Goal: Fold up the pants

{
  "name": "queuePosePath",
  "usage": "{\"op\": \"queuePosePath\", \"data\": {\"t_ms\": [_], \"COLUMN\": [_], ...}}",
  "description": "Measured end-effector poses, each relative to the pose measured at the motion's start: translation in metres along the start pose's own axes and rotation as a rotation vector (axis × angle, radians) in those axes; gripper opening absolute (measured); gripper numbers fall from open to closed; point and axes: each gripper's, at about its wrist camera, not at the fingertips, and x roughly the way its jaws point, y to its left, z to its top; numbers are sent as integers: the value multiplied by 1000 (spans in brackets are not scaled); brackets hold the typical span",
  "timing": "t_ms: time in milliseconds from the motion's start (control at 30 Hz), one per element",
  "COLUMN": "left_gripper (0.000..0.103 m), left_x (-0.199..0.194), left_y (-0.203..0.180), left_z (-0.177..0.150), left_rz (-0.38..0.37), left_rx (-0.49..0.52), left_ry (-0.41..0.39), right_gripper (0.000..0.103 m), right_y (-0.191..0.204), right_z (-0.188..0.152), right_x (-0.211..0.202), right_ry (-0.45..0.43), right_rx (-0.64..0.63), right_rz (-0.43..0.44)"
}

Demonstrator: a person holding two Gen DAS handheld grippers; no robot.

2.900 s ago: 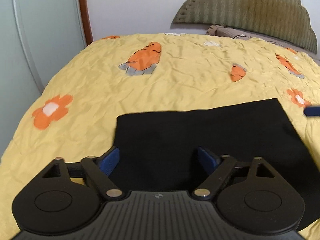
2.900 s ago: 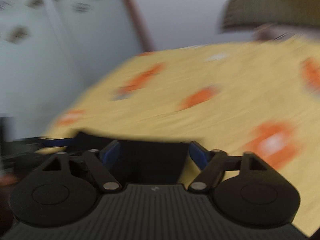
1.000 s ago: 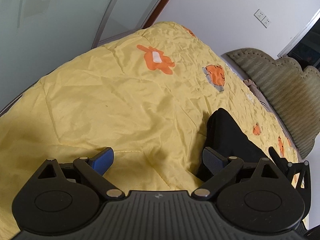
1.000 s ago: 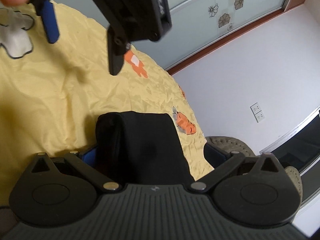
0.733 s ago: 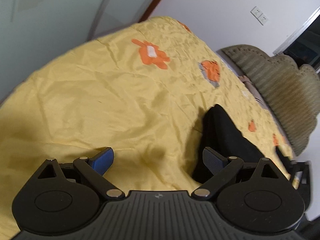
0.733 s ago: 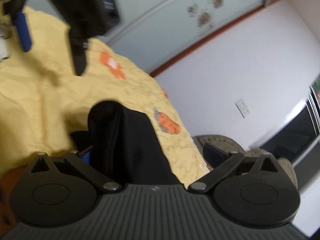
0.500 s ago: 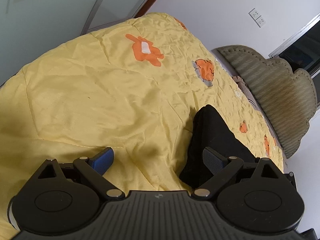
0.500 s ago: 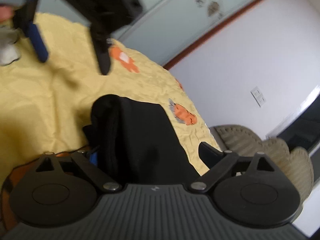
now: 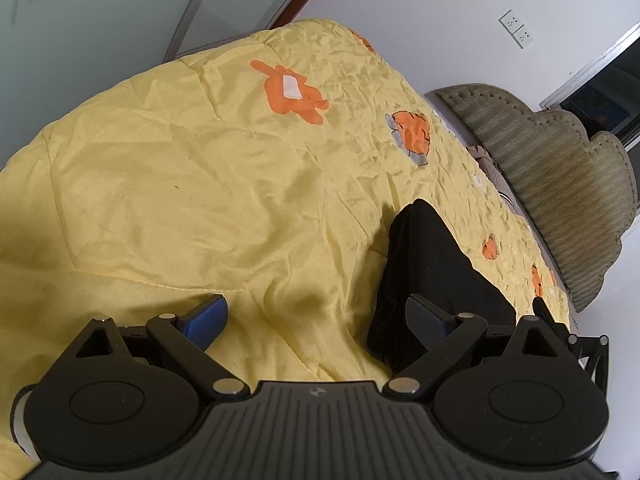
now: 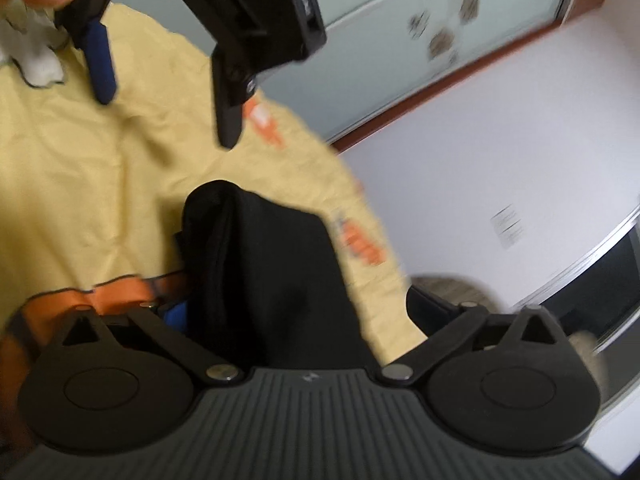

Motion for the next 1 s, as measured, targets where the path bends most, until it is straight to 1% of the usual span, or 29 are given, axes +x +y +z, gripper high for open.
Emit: {"op": "queuePosePath", "data": {"t_ms": [67, 100, 133, 167, 200, 233, 267, 333, 367, 433, 467, 500, 567, 633, 700, 800, 867, 933, 1000], "left_gripper": [96, 96, 96, 96, 96, 96, 96, 96, 96, 96, 96, 96, 96, 97, 97, 97, 97, 97, 97], "left_x": [1, 2, 3, 4, 4, 5, 6, 8, 9, 11, 12, 14, 20, 30, 41, 60, 69, 79, 91], "left_y": [0, 0, 0, 0, 0, -1, -1, -4, -5, -6, -7, -7, -7, -10, -14, -21, -27, -34, -43], "left_z": [1, 1, 1, 2, 2, 2, 3, 3, 3, 5, 6, 7, 9, 11, 12, 13, 13, 15, 20], "left_rz": [-10, -15, -19, -27, -39, -53, -68, -91, -98, -100, -105, -117, -156, -218, -291, -395, -445, -468, -497], "left_rx": [-3, -6, -11, -15, -18, -22, -27, -31, -32, -41, -48, -58, -83, -120, -164, -244, -283, -308, -311], "left_ry": [8, 15, 21, 27, 34, 42, 52, 70, 76, 81, 84, 90, 114, 154, 197, 253, 265, 261, 259], "right_gripper": [100, 97, 81, 63, 52, 34, 31, 26, 24, 15, 14, 13, 13, 13, 13, 13, 13, 13, 13], "right_y": [4, 2, -1, -5, -6, -6, -2, 7, 7, -1, -7, -14, -32, -52, -69, -92, -107, -118, -129], "right_z": [-1, -3, -4, -6, -7, -8, -7, -7, -8, -10, -10, -11, -10, -14, -21, -32, -39, -47, -54], "right_x": [3, 4, 5, 7, 8, 8, 7, 5, 5, 3, 2, 1, 1, 5, 7, 9, 10, 9, 5], "right_ry": [-11, -8, 5, 22, 39, 45, 46, 37, 34, 27, 22, 35, 31, 34, 37, 47, 57, 63, 64], "right_rx": [-16, 4, 36, 72, 91, 96, 88, 12, 16, 56, 83, 69, 162, 272, 355, 504, 600, 677, 720], "right_rz": [-20, 0, 44, 100, 153, 196, 212, 189, 190, 194, 193, 192, 207, 241, 263, 310, 342, 372, 387]}}
